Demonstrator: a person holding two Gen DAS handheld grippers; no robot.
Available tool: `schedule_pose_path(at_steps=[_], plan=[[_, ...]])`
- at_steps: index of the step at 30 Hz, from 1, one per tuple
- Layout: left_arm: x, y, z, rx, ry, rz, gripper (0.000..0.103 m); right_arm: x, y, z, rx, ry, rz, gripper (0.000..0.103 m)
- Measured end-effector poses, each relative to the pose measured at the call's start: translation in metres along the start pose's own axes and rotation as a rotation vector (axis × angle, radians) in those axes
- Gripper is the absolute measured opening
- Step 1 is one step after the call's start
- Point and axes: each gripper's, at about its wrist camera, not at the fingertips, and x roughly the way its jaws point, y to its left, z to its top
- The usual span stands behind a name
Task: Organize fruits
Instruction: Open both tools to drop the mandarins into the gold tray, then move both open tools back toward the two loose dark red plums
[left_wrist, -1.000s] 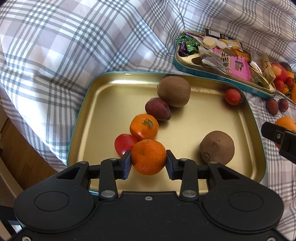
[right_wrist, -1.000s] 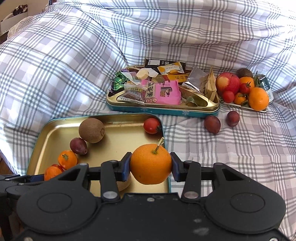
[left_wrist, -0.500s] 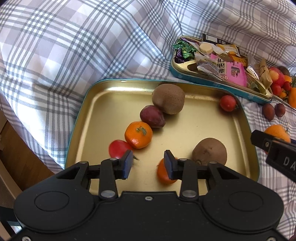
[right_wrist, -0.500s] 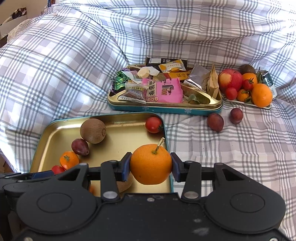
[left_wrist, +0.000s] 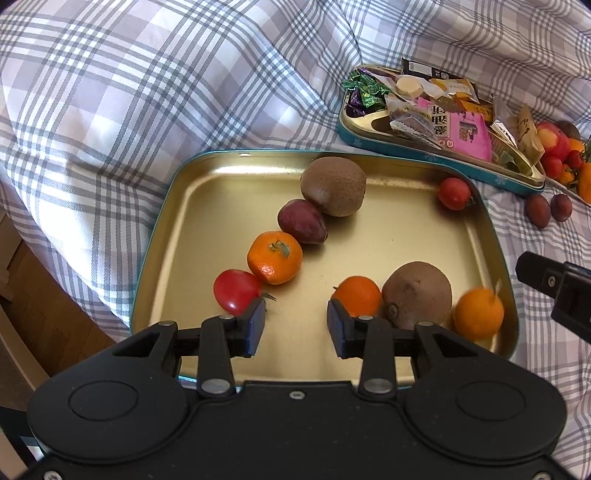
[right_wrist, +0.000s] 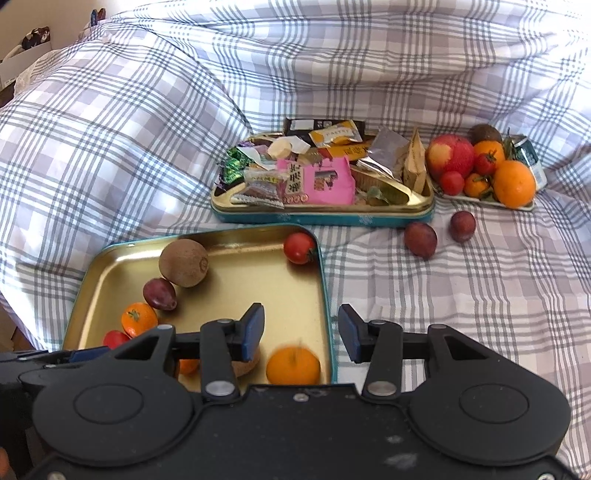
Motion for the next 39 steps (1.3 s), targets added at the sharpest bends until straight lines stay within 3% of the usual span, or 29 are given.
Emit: schedule_pose_path(at_steps=[18, 39], plan=[[-0.018, -0.021, -0.015, 0.037, -0.01, 0.01, 0.046, -0.019, -0.028, -0.026, 0.057, 0.001, -0.008, 0.047], [-0.041, -0.1, -0.045, 0.194, -0.017, -0.029, 0.046, -0.048, -0.105, -0.072, 0.211, -0.019, -0.078, 0.047]])
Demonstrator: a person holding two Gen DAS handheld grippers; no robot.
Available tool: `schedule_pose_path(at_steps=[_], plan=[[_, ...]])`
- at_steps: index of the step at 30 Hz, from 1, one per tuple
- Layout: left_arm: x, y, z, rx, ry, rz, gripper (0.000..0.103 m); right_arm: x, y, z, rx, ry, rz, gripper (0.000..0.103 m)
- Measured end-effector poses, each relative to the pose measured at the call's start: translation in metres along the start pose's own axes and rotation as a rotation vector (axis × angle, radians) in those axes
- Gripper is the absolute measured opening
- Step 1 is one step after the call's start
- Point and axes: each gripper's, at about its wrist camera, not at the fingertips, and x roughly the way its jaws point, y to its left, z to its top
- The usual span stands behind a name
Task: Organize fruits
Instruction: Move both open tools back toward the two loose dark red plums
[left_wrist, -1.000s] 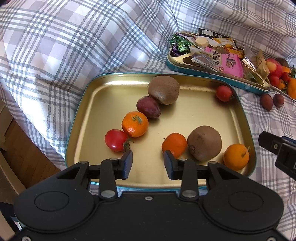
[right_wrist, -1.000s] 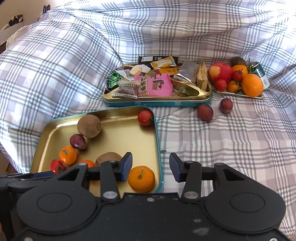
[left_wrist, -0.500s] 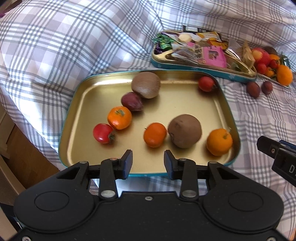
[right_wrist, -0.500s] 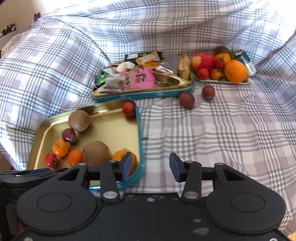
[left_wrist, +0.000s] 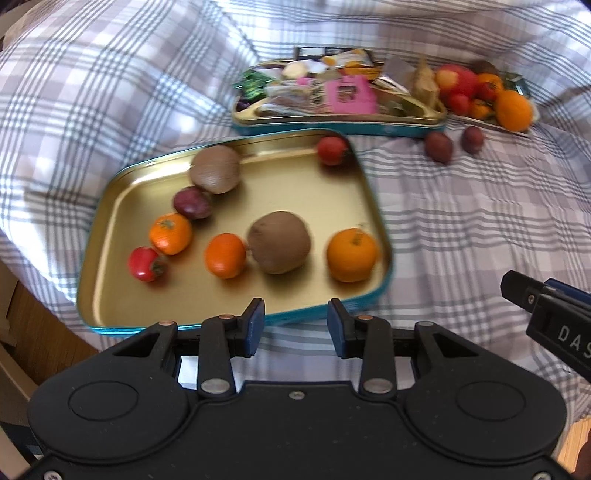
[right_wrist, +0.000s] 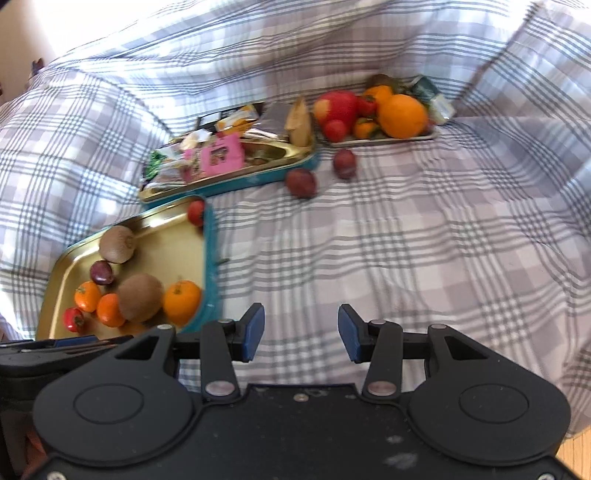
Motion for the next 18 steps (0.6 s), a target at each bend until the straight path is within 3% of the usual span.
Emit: schedule_pose_path(at_steps=[18], plan=[[-0.011, -0.057, -0.005, 0.072, -0.024, -0.077, 0.046, -0.027, -0.057, -0.011, 0.031, -0.065, -0.079, 0.047]])
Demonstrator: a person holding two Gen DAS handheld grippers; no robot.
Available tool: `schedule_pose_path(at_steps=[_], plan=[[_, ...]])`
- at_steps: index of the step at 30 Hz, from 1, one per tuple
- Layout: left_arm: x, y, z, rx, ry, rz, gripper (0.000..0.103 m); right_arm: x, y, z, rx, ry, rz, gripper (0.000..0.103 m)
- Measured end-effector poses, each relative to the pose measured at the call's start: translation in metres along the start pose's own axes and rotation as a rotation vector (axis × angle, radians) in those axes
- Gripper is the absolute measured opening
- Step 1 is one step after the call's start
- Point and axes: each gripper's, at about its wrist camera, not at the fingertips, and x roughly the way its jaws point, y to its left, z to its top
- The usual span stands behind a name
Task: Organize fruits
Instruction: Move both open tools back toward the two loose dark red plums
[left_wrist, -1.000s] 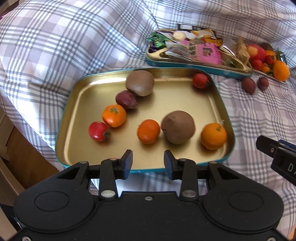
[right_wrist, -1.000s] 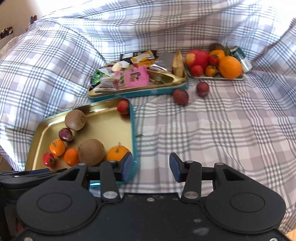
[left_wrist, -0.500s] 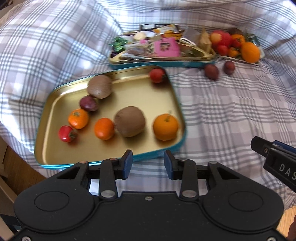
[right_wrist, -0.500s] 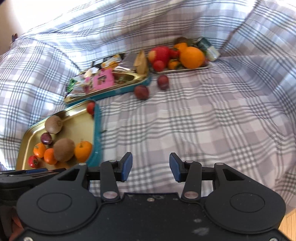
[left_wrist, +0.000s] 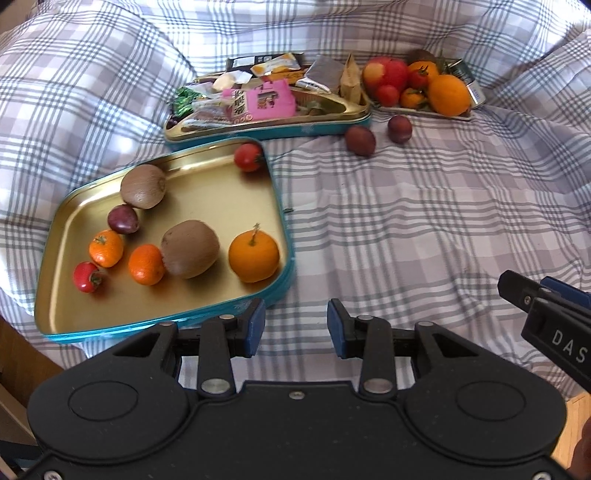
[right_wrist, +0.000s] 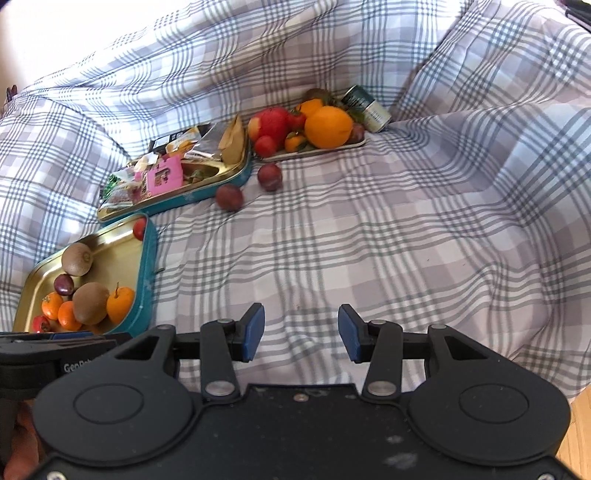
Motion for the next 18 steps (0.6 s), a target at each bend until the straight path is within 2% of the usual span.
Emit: schedule_pose_path(at_steps=[18], plan=[[0.018, 0.005, 0.024, -0.008, -0.028, -0.019, 0.046, 0.019, 0.011, 0.016, -0.062, -0.029, -0.025, 0.047]])
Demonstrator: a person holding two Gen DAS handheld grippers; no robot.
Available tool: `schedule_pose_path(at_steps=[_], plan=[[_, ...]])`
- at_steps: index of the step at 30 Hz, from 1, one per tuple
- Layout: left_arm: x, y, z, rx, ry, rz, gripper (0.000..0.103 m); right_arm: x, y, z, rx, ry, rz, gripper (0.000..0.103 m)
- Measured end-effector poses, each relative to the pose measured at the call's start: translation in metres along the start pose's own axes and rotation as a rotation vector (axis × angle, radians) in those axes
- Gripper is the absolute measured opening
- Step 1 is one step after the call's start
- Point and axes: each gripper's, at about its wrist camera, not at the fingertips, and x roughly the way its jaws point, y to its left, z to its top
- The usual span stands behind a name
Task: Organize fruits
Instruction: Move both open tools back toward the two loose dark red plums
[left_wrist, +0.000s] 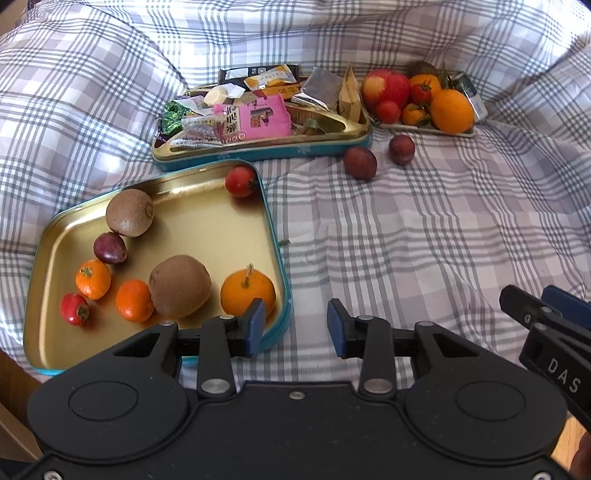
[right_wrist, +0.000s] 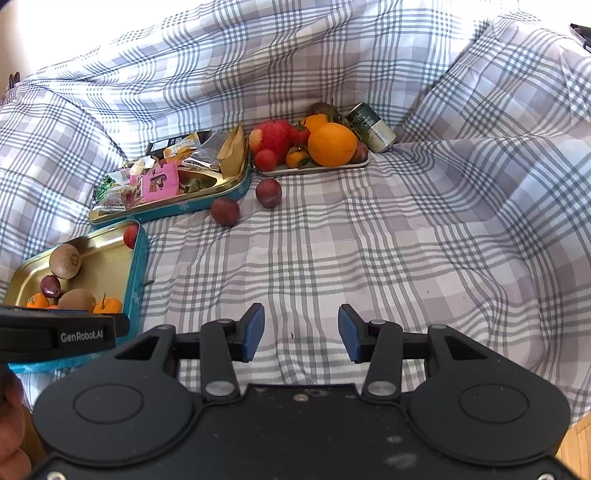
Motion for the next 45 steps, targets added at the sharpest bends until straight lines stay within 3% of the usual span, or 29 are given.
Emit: schedule_pose_path(at_steps=[9, 21, 31, 45], plan=[[0.006, 0.017, 0.004, -0.024, -0.063, 0.023, 0.046, 0.021, 0.009, 0.01, -0.053, -0.009, -0.005, 0.049], [0.043, 0.011, 0.037, -0.047, 0.009, 0.011, 0.046, 0.066, 0.01, 0.035, -0.069, 0.032, -0.022, 0.049], [0.067, -0.002, 0.063, -0.052, 0.011, -0.003, 0.046, 0.091, 0.011, 0.053, -0.112, 0.025, -0.026, 0.05], [0.097, -0.014, 0.084, -0.13, -0.052, -0.028, 0.046, 0.114, 0.0, 0.056, -0.05, -0.062, -0.008, 0.05]])
